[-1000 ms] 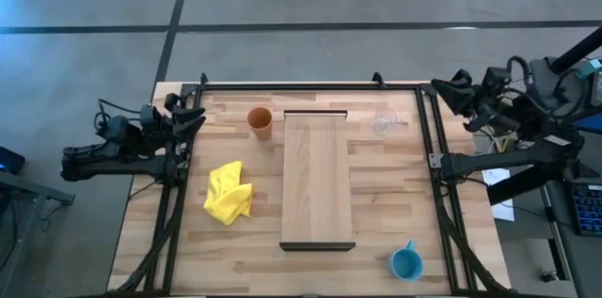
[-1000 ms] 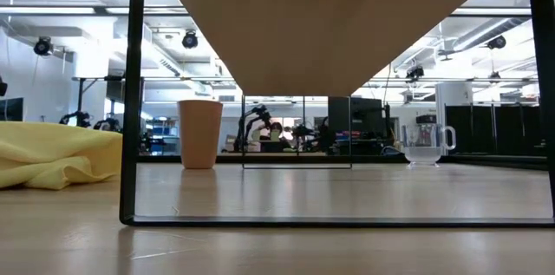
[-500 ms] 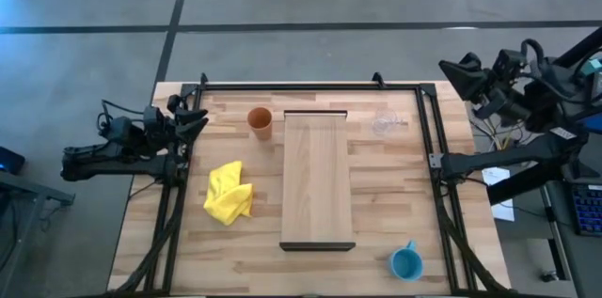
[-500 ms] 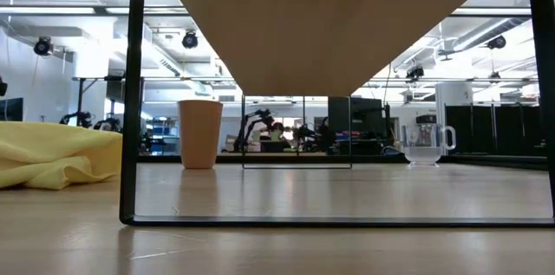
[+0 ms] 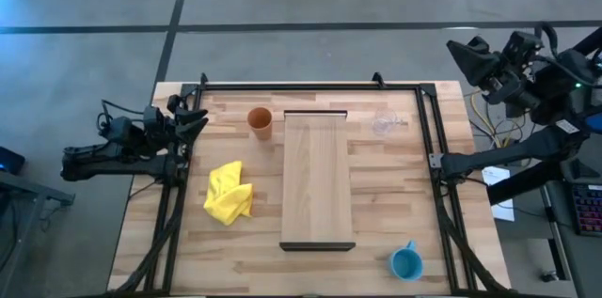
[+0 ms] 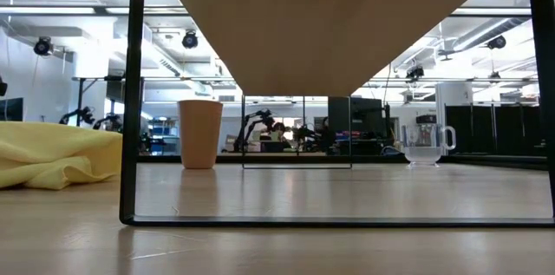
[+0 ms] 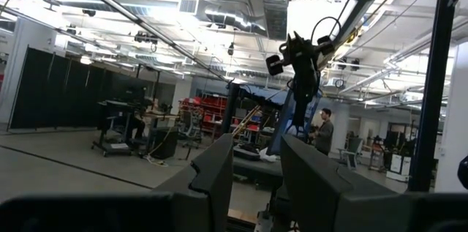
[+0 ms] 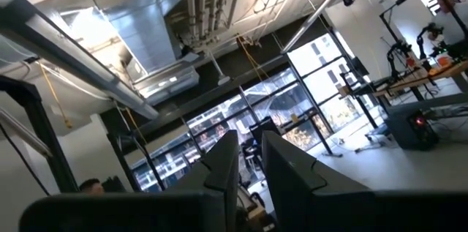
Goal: Stack small to large cups/mugs on shelf
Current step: Put the transparent mug on the shelf
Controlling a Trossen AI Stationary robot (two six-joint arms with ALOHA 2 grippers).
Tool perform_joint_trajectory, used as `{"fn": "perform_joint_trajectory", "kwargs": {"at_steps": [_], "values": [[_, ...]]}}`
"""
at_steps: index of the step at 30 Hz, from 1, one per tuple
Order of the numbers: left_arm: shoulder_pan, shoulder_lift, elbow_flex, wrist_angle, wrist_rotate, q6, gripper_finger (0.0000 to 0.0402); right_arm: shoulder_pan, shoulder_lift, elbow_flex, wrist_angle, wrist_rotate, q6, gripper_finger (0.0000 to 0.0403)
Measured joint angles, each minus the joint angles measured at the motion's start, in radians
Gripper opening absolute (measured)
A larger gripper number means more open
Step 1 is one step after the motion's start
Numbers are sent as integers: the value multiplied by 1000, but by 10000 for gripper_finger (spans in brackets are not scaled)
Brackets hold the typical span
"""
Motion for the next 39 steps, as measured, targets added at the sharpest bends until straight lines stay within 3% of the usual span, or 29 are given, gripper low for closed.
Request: {"fn": "perform_joint_trajectory", "kwargs": {"at_steps": [8,13,18,30,39], "values": [[0,0,0,1,0,0,102,0,18,39,-3,-4,7,59],[0,0,0,1,0,0,102,0,6,30,-75,-17,182,59],[0,0,0,1,0,1,102,0,13,7,-80,-44,247,66],[0,0,-1,0,0,2,102,0,16,7,-51,-61,224,210],[0,0,-1,0,0,4,102,0,20,7,-53,-61,238,244]]}}
